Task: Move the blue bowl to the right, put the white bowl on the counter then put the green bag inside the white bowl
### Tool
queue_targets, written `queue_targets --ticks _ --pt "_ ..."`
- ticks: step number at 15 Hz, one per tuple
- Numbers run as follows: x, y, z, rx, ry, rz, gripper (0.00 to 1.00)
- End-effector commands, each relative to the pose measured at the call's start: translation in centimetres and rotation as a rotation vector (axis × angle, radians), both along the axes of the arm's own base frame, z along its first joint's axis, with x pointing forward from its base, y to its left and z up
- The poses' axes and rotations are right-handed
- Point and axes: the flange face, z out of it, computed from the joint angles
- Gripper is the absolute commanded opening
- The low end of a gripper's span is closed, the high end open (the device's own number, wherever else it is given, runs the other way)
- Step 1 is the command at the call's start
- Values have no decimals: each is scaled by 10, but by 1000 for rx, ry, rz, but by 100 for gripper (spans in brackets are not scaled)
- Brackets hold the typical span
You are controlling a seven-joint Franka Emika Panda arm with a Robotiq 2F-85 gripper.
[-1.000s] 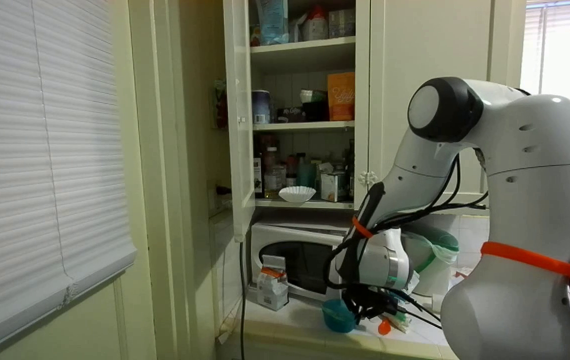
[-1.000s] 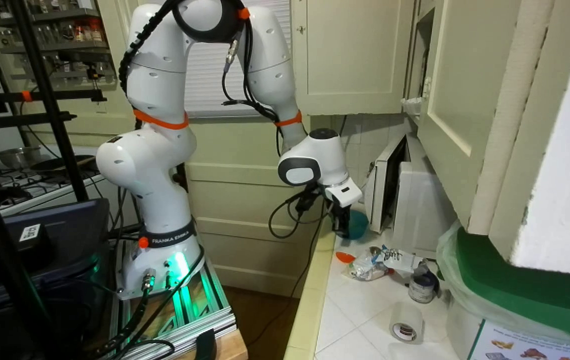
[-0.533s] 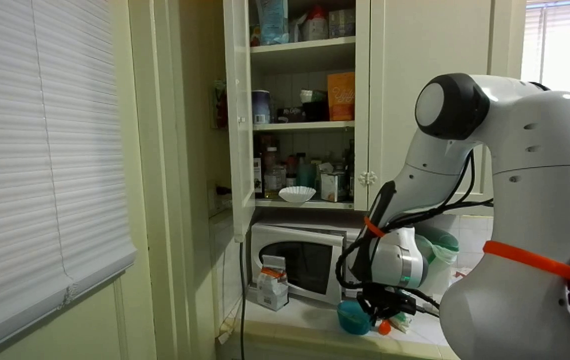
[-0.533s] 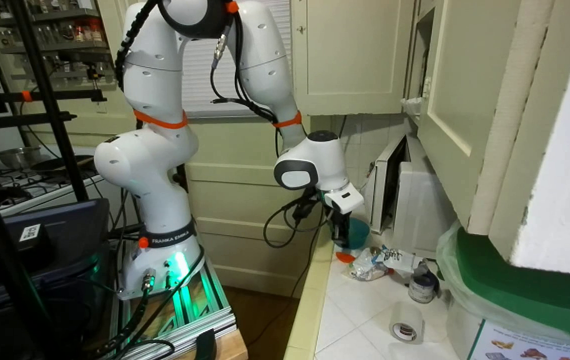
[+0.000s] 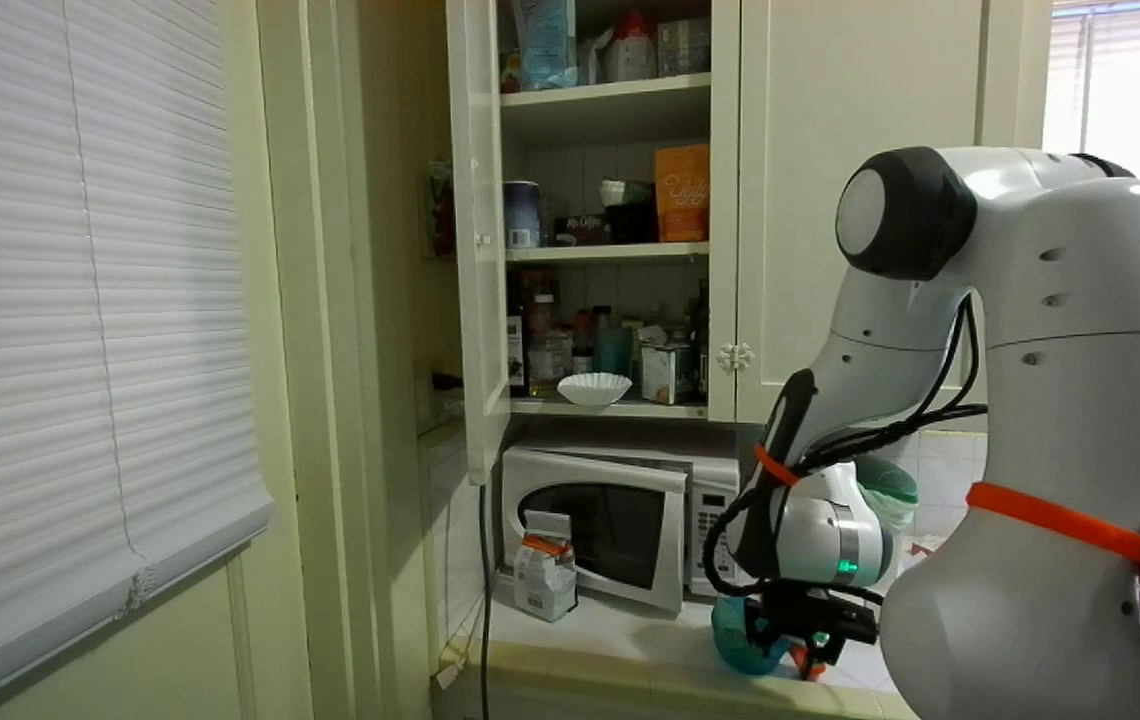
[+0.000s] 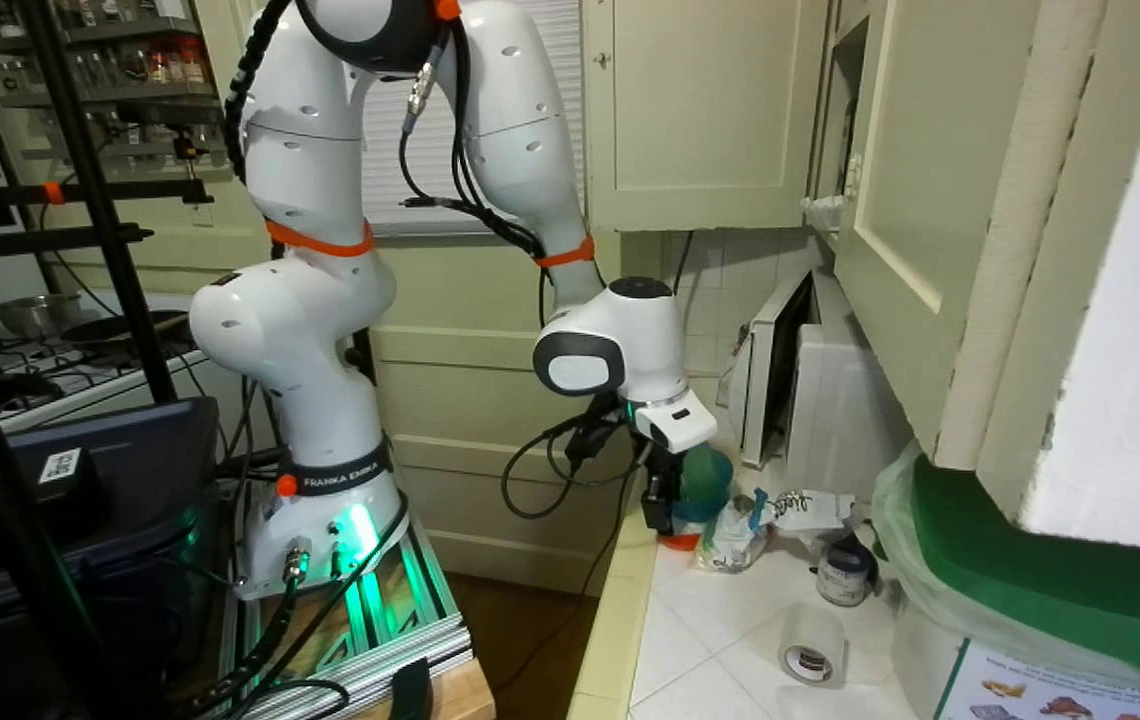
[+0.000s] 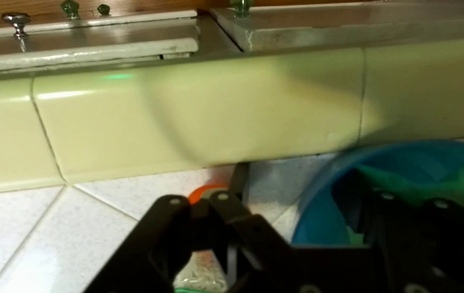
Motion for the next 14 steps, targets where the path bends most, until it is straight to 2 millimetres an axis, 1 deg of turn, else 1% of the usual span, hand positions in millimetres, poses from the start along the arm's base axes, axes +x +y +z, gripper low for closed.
queue_targets --ticks 1,2,3,5,7,8,9,11,14 --pt "-24 4 -9 2 52 18 90" --pt "-24 5 -7 -5 47 23 96" --pt "-25 6 -5 -14 41 27 99" --pt "-30 9 -3 -26 39 33 100" --pt "-41 11 1 -36 48 33 100" --pt "-25 -7 1 -41 56 33 100" --pt "-31 -11 3 -50 59 24 100" --pt "-35 -23 6 -76 56 -5 100" --pt "-37 -31 7 -97 57 -26 100"
